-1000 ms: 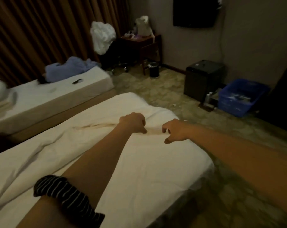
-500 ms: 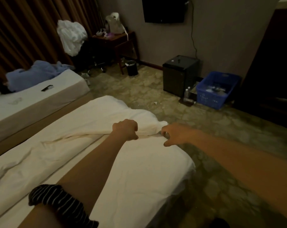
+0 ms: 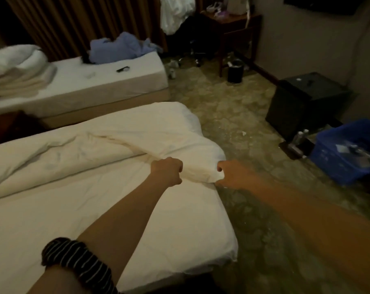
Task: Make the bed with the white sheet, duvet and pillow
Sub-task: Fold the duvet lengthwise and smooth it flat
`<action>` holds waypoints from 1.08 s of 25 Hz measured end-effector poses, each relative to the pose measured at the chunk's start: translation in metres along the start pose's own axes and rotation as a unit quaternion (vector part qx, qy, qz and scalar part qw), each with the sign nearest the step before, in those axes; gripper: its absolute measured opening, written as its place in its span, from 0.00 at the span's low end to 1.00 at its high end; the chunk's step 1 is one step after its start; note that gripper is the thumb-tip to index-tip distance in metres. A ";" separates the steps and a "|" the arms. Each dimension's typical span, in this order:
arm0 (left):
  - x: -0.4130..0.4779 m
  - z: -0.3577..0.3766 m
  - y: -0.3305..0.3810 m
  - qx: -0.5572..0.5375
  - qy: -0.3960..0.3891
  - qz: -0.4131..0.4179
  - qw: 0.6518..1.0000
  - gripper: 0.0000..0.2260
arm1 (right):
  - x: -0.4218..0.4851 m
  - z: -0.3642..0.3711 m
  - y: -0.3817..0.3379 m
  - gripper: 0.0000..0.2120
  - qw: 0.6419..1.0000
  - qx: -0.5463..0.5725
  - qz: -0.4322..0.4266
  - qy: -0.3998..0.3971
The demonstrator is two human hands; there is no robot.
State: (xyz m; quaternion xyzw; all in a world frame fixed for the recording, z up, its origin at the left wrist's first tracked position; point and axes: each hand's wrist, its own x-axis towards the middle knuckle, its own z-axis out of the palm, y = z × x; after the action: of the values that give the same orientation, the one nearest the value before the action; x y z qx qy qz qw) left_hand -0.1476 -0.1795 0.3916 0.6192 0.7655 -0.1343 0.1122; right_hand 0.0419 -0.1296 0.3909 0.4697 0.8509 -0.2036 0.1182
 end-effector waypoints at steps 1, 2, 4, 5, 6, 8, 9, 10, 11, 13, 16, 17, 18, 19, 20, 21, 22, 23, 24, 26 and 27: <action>0.014 0.003 -0.003 0.007 -0.005 -0.012 1.000 0.14 | 0.016 0.001 0.005 0.23 1.000 -0.008 -0.012 -0.003; 0.031 0.007 -0.007 0.011 -0.007 -0.021 1.000 0.15 | 0.031 0.004 0.011 0.23 1.000 -0.011 -0.015 -0.010; 0.071 0.014 -0.012 0.003 0.007 -0.035 0.999 0.15 | 0.069 0.008 0.023 0.23 1.000 -0.023 -0.016 -0.015; 0.090 0.020 -0.013 -0.007 0.014 -0.038 0.999 0.14 | 0.087 0.010 0.029 0.22 0.999 -0.026 -0.020 -0.014; 0.108 0.027 -0.012 -0.010 0.018 -0.039 0.999 0.14 | 0.107 0.013 0.034 0.22 0.999 -0.025 -0.023 -0.014; 0.138 0.043 -0.007 0.005 0.009 -0.038 0.999 0.15 | 0.145 0.025 0.039 0.22 0.999 -0.019 -0.035 -0.015; 0.150 0.054 -0.005 0.002 0.004 -0.046 0.999 0.16 | 0.165 0.036 0.040 0.22 0.999 -0.018 -0.043 -0.017; 0.162 0.068 -0.003 -0.003 0.001 -0.058 0.998 0.16 | 0.184 0.049 0.041 0.23 0.999 -0.017 -0.048 -0.019; 0.176 0.082 -0.003 -0.007 -0.005 -0.068 0.998 0.16 | 0.204 0.062 0.041 0.22 0.998 -0.018 -0.050 -0.025; 0.207 0.113 -0.004 -0.011 -0.018 -0.086 0.996 0.19 | 0.244 0.089 0.046 0.22 0.997 -0.033 -0.052 -0.035; 0.251 0.153 -0.007 0.000 -0.024 -0.108 0.994 0.29 | 0.296 0.124 0.057 0.26 0.993 -0.084 -0.081 -0.017; 0.265 0.164 -0.008 0.007 -0.025 -0.114 0.993 0.32 | 0.311 0.135 0.060 0.29 0.992 -0.098 -0.079 -0.018; 0.280 0.179 -0.008 0.014 -0.038 -0.124 0.991 0.34 | 0.326 0.151 0.065 0.33 0.990 -0.117 -0.073 -0.030; 0.293 0.194 -0.008 0.024 -0.041 -0.134 0.990 0.35 | 0.340 0.166 0.071 0.38 0.988 -0.138 -0.063 -0.037; 0.305 0.208 -0.010 0.035 -0.014 -0.134 0.990 0.36 | 0.353 0.180 0.076 0.44 0.986 -0.152 -0.057 -0.031; 0.316 0.221 -0.011 0.037 0.024 -0.128 0.991 0.38 | 0.364 0.192 0.080 0.48 0.986 -0.155 -0.053 -0.028; 0.325 0.232 -0.011 0.033 0.050 -0.128 0.990 0.39 | 0.374 0.202 0.084 0.50 0.987 -0.145 -0.061 -0.032; 0.335 0.245 -0.012 0.043 0.054 -0.125 0.990 0.37 | 0.388 0.211 0.091 0.46 0.986 -0.136 -0.095 -0.025; 0.343 0.255 -0.011 0.048 0.057 -0.122 0.990 0.34 | 0.399 0.215 0.098 0.39 0.982 -0.136 -0.130 -0.008; 0.356 0.256 -0.005 0.044 0.072 -0.123 0.989 0.23 | 0.417 0.207 0.110 0.27 0.974 -0.125 -0.190 0.012; 0.363 0.248 0.000 0.028 0.083 -0.130 0.988 0.20 | 0.423 0.198 0.116 0.24 0.970 -0.105 -0.217 0.013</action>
State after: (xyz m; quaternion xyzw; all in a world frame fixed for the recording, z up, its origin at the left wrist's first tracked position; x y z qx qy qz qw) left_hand -0.2213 0.0681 0.0359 0.5267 0.8419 -0.1166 0.0124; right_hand -0.0829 0.1526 0.0214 0.2612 0.9506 -0.1274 0.1088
